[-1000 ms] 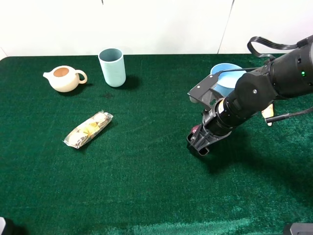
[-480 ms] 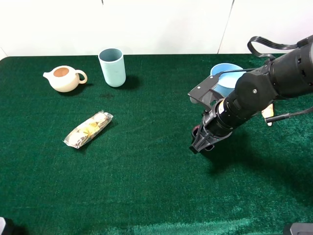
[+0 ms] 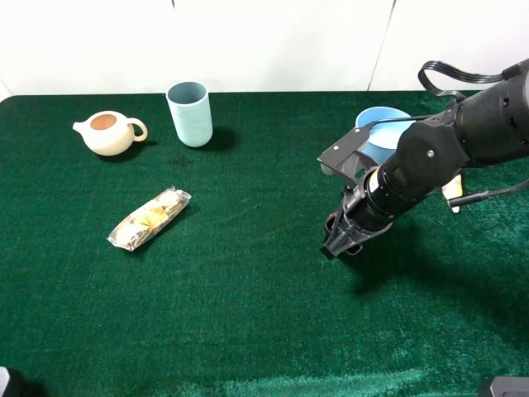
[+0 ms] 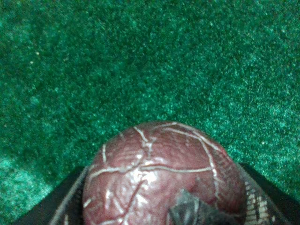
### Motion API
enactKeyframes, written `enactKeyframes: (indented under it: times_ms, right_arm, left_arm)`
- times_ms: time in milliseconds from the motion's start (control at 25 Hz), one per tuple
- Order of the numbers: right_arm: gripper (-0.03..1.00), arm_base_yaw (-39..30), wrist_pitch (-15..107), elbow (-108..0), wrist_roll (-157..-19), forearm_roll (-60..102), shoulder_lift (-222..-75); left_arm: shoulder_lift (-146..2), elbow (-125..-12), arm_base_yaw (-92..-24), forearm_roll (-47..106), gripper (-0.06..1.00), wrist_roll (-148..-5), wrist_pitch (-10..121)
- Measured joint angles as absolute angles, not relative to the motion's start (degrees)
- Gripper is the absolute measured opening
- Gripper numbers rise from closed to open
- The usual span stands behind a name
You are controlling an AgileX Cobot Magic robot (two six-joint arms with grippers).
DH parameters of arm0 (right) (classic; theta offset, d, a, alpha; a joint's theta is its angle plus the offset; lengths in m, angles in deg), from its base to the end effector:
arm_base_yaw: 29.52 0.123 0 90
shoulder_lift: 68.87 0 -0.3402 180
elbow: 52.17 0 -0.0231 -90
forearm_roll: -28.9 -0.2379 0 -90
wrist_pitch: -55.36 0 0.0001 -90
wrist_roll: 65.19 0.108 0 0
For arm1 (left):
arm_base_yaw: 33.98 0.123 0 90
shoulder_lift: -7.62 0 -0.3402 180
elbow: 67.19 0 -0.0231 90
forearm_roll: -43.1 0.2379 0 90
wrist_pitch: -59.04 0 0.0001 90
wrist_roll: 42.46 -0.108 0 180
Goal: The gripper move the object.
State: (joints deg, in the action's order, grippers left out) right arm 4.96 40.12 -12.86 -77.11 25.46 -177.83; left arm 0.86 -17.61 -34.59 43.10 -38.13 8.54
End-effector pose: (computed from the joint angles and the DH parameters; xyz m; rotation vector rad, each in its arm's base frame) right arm 0.2347 0.1633 0.1510 -1.0538 2.6608 0.1150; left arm -0.0493 0.0005 0.2827 -0.0605 1.8642 -0.0597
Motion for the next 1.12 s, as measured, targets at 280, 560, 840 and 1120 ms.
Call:
enactKeyframes:
  times_ms: [280,560,840,1120]
  right_arm:
    - [0.45,5.0,31.2,-22.0,-77.1,25.5,-177.6]
    - [0.45,5.0,28.9,-31.3,-77.1,25.5,-177.7]
    - [0.45,5.0,29.9,-42.7,-77.1,25.5,-182.9]
    - [0.45,5.0,30.0,-54.7,-77.1,25.5,-191.9]
  left_arm:
    - [0.9,-17.6,-34.6,43.1,0.84,-38.1,8.5]
    - [0.9,-17.6,-34.6,43.1,0.84,-38.1,8.5]
    - [0.9,-17.6,-34.6,43.1,0.84,-38.1,8.5]
    - [0.9,-17.6,-34.6,44.3,0.84,-38.1,8.5]
